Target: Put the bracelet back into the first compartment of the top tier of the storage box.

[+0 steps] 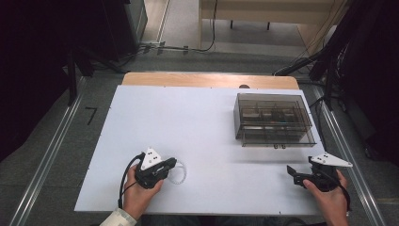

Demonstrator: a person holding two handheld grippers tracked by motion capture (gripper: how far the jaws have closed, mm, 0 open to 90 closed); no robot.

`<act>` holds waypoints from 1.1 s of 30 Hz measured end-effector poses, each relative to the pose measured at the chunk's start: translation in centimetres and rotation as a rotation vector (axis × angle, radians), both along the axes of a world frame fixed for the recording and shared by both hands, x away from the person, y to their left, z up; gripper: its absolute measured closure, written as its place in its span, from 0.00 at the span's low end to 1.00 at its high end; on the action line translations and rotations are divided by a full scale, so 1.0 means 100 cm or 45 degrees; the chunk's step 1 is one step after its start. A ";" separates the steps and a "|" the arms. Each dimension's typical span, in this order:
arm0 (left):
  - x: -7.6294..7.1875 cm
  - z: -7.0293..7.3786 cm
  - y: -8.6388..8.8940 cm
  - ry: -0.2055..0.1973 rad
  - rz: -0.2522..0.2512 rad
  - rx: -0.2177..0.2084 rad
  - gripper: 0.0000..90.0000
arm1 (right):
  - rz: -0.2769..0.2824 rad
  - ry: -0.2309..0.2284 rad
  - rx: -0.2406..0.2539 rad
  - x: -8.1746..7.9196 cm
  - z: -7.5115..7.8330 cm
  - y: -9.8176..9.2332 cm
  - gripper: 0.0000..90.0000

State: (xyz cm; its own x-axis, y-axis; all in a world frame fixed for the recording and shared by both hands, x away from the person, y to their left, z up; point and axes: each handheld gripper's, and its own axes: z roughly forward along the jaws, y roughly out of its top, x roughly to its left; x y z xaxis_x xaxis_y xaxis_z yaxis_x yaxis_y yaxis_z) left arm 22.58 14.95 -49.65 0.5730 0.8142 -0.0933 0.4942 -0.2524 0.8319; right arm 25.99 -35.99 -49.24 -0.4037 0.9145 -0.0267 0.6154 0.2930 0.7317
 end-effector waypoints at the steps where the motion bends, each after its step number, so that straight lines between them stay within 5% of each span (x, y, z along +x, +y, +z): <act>1: 0.000 0.001 0.000 -0.006 -0.003 -0.010 0.96 | 0.001 0.000 0.000 0.000 0.000 0.000 0.08; 26: 0.003 0.013 -0.015 -0.206 -0.074 -0.223 0.96 | 0.011 0.002 0.003 0.002 0.000 0.001 0.08; 33: 0.003 0.017 -0.022 -0.280 -0.046 -0.277 0.96 | 0.016 0.000 0.004 0.002 0.000 0.000 0.08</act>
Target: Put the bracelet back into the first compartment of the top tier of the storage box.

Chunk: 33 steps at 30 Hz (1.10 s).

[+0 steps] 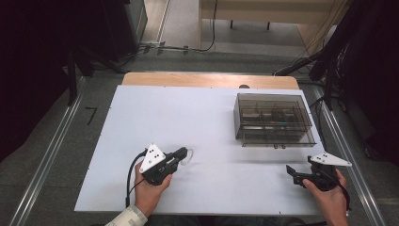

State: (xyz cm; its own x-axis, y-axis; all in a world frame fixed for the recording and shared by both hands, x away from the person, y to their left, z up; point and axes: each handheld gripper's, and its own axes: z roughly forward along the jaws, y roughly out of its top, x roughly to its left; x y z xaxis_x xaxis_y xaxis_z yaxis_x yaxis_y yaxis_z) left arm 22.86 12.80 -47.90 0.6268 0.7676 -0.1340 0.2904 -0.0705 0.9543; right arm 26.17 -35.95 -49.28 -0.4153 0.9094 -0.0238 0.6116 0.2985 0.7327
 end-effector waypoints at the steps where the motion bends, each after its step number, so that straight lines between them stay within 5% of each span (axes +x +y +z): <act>1: 0.000 0.001 -0.001 -0.004 0.000 -0.004 0.96 | -0.001 -0.001 -0.002 0.000 0.000 0.000 0.08; 16: 0.014 0.007 -0.026 -0.044 -0.013 -0.122 0.96 | -0.004 0.001 0.001 0.000 0.000 -0.001 0.08; 33: 0.031 0.008 -0.053 -0.086 -0.025 -0.150 0.96 | -0.005 0.007 0.006 0.000 0.000 -0.001 0.08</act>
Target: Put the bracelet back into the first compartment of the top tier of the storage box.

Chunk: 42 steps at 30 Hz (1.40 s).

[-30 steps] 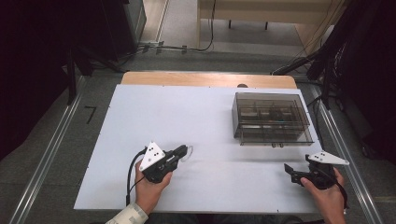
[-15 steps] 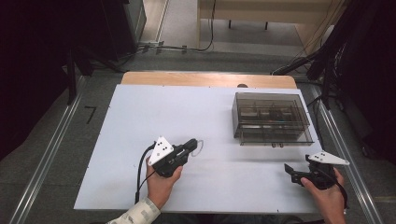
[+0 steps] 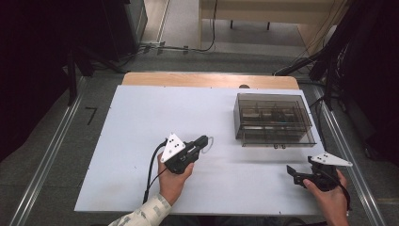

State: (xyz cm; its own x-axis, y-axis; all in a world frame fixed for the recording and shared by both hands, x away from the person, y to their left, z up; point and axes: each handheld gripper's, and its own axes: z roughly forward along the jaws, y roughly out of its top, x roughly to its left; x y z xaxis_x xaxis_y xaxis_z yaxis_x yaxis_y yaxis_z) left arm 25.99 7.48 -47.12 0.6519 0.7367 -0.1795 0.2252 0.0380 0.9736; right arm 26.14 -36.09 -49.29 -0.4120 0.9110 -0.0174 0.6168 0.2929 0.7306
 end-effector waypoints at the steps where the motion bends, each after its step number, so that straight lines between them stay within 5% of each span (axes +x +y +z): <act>1: 0.001 0.000 -0.001 -0.005 0.002 -0.003 0.96 | 0.001 -0.001 0.000 0.000 0.000 0.000 0.08; 42: 0.027 0.020 -0.052 -0.091 -0.034 -0.091 0.96 | 0.011 0.002 0.011 0.000 0.000 0.000 0.08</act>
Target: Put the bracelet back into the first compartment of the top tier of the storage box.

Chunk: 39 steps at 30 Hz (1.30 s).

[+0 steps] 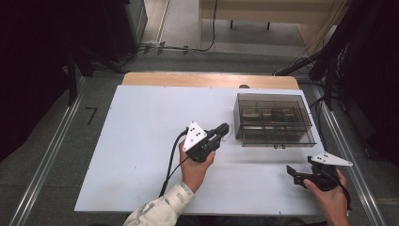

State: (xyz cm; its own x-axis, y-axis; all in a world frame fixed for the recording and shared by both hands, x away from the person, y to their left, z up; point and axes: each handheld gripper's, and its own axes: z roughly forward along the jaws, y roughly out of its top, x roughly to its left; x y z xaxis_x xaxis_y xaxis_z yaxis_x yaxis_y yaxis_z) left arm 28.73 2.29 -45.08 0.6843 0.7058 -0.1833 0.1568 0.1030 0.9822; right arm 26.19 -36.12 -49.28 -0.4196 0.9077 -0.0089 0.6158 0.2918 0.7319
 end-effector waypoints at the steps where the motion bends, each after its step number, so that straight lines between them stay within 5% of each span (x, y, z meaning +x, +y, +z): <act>1: 0.000 0.000 -0.001 -0.001 0.000 -0.006 0.96 | 0.000 -0.001 0.002 0.000 0.000 0.000 0.08; 39: 0.012 0.016 -0.053 -0.067 -0.092 -0.021 0.96 | 0.013 0.002 -0.013 0.001 0.000 0.002 0.08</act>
